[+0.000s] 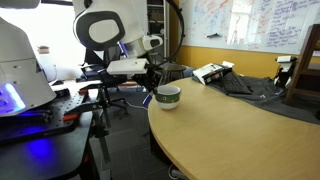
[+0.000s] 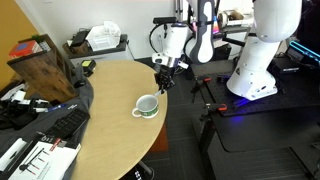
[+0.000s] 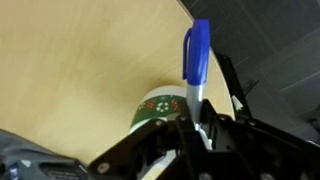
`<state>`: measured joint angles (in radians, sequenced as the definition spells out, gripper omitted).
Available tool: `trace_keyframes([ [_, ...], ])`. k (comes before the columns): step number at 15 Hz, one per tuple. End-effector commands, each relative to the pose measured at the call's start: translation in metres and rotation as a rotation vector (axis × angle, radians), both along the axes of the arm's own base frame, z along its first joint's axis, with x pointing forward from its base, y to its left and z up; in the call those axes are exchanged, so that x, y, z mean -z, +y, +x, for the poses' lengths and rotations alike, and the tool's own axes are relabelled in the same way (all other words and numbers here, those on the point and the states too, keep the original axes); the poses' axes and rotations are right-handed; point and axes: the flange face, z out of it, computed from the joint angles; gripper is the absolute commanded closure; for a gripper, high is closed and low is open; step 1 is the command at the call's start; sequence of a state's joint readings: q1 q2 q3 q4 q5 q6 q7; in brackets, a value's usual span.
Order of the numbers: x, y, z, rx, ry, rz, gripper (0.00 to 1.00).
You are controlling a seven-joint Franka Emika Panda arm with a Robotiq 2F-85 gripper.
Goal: Pick up the pen from the table and put it in the mug cup.
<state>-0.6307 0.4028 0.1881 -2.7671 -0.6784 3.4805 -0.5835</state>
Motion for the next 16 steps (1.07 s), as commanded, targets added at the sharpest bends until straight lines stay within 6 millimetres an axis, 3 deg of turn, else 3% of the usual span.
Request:
trace_keyframes([
  [1,-0.034,0.006,0.009,-0.14,-0.118,0.032,0.95],
  [3,-0.055,0.004,0.034,-0.214,-0.216,0.043,0.95],
  [5,-0.062,0.0,0.046,-0.269,-0.294,0.085,0.95],
  [8,-0.027,0.021,0.044,-0.381,-0.262,0.161,0.95],
  [12,0.023,0.087,0.039,-0.554,-0.127,0.249,0.95],
  [13,0.025,0.104,0.039,-0.602,-0.085,0.284,0.95],
  [14,0.019,0.107,0.045,-0.626,-0.06,0.311,0.95],
  [16,-0.004,0.089,0.07,-0.662,-0.056,0.308,0.95],
])
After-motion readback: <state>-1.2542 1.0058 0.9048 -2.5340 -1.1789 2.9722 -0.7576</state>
